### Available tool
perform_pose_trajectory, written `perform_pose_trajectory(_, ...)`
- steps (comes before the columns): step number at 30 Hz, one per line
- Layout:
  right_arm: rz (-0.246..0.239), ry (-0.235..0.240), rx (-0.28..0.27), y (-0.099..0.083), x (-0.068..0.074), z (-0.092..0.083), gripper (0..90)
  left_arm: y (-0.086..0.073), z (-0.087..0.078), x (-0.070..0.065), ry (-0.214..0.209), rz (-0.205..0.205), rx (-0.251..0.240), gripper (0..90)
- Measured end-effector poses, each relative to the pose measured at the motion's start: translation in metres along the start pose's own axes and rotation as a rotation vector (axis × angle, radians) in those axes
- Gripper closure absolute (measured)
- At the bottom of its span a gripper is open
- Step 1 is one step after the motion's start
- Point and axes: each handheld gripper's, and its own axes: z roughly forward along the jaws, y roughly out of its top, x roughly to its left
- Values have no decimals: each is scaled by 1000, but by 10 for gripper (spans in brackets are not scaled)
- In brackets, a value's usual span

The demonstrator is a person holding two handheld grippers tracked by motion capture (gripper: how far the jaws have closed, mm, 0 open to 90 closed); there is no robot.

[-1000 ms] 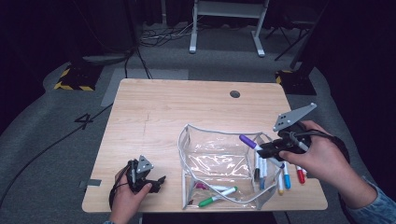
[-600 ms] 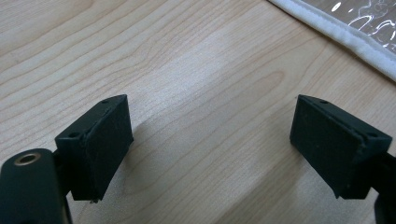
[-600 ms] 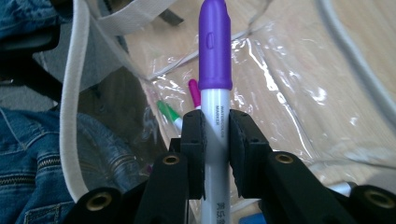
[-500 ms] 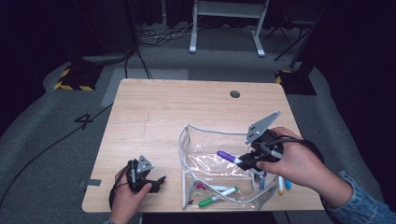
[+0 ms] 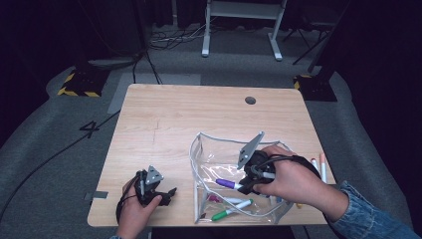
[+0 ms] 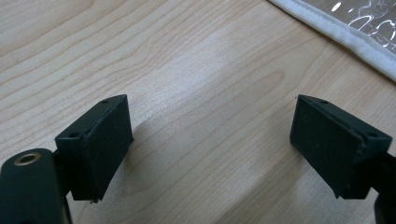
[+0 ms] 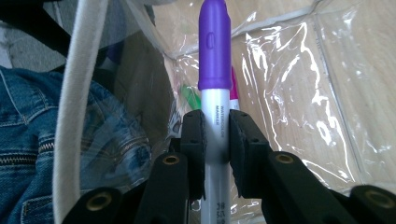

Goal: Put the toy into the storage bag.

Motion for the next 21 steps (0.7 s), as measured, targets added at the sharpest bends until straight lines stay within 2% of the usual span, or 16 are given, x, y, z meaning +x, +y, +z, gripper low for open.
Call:
perform_pose_trajectory(8, -29, 20, 53, 5, -2, 17, 770, 0, 0, 0, 1, 1, 0, 134)
perform_pose_trajectory(21, -32, 67, 126, 6, -6, 47, 770, 0, 0, 0, 1, 1, 0, 134)
